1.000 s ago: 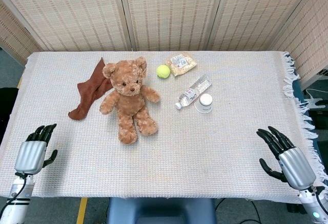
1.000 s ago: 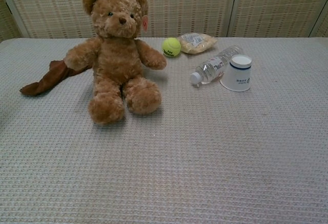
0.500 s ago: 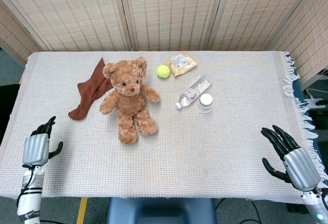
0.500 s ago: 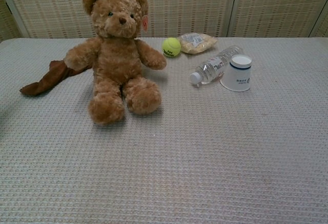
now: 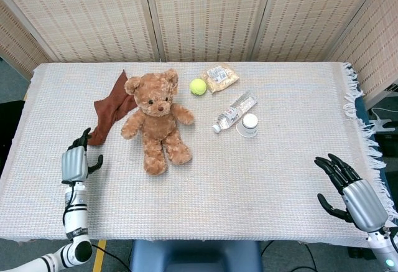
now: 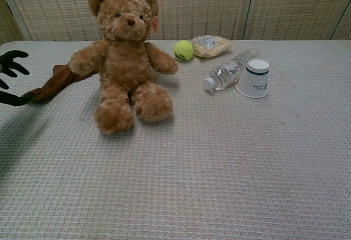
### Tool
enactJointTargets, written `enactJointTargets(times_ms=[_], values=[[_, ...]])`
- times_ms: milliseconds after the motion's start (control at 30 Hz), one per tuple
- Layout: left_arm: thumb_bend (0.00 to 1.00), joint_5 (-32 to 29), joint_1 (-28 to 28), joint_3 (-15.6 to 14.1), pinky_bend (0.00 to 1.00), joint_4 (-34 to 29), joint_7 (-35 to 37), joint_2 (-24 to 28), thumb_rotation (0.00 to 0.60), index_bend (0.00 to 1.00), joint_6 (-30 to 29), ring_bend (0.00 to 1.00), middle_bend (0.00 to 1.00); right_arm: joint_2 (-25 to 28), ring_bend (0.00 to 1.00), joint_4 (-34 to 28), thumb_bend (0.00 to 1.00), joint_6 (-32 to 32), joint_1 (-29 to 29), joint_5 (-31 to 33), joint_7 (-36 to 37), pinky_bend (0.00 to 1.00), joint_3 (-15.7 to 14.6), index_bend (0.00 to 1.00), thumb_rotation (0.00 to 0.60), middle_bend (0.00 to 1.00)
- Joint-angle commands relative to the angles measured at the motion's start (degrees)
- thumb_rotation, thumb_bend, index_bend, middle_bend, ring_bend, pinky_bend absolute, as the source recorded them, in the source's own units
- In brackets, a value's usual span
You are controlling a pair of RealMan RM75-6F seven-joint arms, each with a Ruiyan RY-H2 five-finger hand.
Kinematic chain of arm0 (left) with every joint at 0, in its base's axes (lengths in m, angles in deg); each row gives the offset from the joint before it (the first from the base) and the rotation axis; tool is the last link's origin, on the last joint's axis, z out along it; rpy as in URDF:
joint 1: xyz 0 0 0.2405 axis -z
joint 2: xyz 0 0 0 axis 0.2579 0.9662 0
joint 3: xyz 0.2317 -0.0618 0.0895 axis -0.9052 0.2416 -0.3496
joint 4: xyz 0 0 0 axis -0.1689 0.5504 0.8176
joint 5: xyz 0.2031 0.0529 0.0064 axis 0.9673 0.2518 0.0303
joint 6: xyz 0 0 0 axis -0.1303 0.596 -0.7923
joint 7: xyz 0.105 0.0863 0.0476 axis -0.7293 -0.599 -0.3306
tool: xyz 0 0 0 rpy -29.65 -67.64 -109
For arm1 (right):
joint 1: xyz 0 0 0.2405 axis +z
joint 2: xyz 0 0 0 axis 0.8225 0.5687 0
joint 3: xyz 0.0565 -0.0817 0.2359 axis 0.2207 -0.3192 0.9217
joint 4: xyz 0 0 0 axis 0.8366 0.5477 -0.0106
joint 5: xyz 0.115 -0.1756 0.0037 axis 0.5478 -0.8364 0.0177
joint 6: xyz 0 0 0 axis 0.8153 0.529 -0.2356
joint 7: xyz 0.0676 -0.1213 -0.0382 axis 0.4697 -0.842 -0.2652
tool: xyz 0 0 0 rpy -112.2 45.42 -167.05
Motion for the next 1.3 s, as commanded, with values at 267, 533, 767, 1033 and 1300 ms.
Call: enactJointTargets(times_ms=[267, 533, 767, 1033, 1300], values=[[0.35, -2.7, 7.4, 5.5, 0.33, 12.9, -1.1, -9.4, 0.600, 0.15, -0.4, 0.22, 0.26, 0.4, 0.00, -0.2, 0.32, -0.7, 0.2, -0.1, 0.2, 0.16, -0.4, 0.07, 0.600, 0.09], [0.35, -4.0, 11.1, 8.1, 0.33, 14.9, -2.9, -11.7, 0.600, 0.21, -0.2, 0.24, 0.33, 0.6, 0.00, -0.3, 0.32, -1.0, 0.3, 0.0, 0.4, 0.16, -0.7, 0.07, 0.600, 0.09], [0.35, -6.3, 11.8, 9.3, 0.33, 13.2, -5.0, -11.8, 0.600, 0.22, 0.0, 0.24, 0.34, 0.8, 0.00, -0.3, 0.32, -0.9, 0.3, 0.0, 0.8, 0.16, -0.7, 0.07, 0.600, 0.09], [0.35, -8.5, 11.3, 9.5, 0.33, 7.7, -8.4, -10.3, 0.600, 0.25, -0.8, 0.24, 0.34, 0.8, 0.00, -0.2, 0.32, -1.0, 0.3, 0.2, 0.9, 0.16, -0.7, 0.07, 0.600, 0.09], [0.35, -12.5, 10.9, 10.2, 0.32, 1.6, -12.1, -9.2, 0.600, 0.21, -1.0, 0.24, 0.29, 0.8, 0.00, -0.2, 0.32, -1.3, 0.4, 0.6, 1.3, 0.16, -0.6, 0.07, 0.600, 0.09]])
